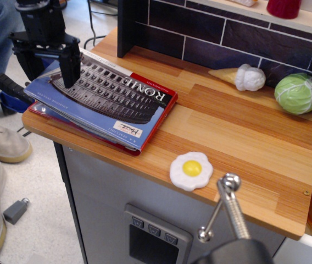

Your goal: Open book

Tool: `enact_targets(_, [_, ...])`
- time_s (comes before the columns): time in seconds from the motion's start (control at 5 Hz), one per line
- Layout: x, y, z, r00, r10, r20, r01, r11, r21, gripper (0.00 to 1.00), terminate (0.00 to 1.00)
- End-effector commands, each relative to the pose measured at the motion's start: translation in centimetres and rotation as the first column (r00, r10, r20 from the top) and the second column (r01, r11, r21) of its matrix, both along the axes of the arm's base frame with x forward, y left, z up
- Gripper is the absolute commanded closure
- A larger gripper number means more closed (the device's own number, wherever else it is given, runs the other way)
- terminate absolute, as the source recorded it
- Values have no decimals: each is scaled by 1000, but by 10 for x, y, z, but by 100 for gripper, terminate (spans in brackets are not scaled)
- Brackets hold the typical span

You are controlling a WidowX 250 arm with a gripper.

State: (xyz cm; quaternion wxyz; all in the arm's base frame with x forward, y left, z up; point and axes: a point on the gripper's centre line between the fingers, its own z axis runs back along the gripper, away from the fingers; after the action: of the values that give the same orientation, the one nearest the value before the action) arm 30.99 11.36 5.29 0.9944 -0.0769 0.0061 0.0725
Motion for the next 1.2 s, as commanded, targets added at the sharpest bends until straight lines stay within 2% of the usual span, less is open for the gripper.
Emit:
enact_targets(0.0, [5,-44,75,995,95,41,-84,973,-214,0,0])
enact_targets(0.2, [-2,-81,90,992,125,-13,-124,950,-288,0,0])
enact_targets(0.4, [-1,-120,114,994,104,-26,-107,933,-345,0,0])
enact_targets(0.6, [-5,-149,127,995,79,-65,-98,921,-378,0,0])
enact_targets(1.0, [-22,-229,119,991,40,-125,-77,948,-309,0,0])
